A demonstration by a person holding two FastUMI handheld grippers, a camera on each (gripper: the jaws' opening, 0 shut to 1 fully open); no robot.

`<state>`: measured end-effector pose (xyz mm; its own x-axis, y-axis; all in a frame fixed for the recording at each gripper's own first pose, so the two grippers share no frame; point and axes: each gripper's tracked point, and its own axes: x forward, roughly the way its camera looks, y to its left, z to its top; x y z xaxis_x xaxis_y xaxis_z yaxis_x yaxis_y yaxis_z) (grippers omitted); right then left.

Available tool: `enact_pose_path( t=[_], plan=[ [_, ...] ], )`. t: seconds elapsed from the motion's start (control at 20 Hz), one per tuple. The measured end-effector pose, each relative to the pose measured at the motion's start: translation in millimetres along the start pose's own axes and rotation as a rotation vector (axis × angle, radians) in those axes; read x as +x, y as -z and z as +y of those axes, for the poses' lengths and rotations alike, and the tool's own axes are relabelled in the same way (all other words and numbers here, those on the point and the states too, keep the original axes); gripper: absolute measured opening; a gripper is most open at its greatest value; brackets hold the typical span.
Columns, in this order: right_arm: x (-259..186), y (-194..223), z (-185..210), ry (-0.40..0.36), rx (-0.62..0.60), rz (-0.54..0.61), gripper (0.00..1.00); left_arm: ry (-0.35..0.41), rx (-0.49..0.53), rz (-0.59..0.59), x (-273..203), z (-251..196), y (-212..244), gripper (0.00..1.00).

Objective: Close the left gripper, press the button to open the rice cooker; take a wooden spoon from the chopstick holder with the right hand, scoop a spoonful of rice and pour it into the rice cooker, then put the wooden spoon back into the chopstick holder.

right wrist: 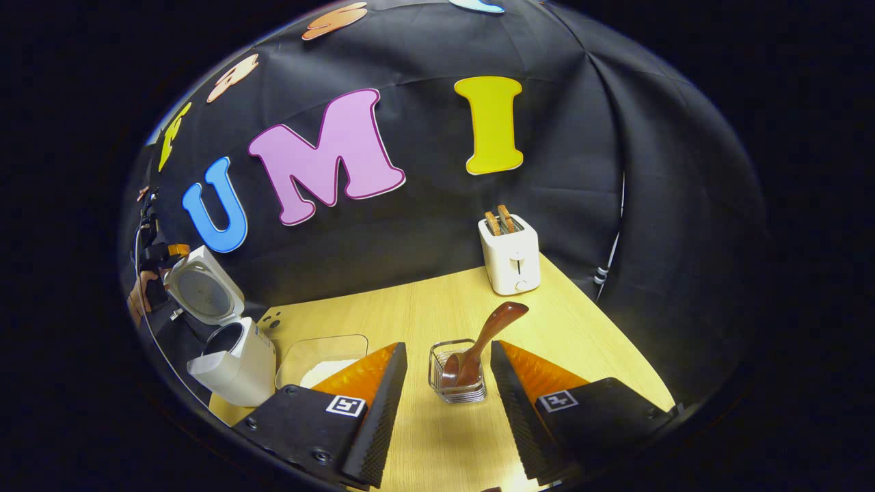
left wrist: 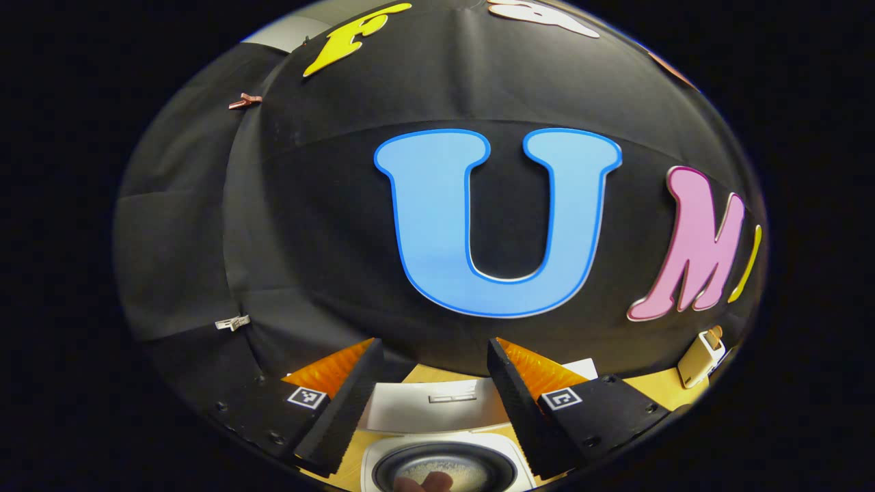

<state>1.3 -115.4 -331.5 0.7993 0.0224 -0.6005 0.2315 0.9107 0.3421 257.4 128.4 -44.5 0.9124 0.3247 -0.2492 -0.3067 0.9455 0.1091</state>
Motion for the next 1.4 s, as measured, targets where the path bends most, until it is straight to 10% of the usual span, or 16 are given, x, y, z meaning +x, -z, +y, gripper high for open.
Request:
enact_pose_path(
  t=[1.4],
  plan=[
    [0,-2,20,-0.023,-0.052,0.009,0.84,0.005,-0.027,0.313,-125,-16,230,0.98]
  ],
)
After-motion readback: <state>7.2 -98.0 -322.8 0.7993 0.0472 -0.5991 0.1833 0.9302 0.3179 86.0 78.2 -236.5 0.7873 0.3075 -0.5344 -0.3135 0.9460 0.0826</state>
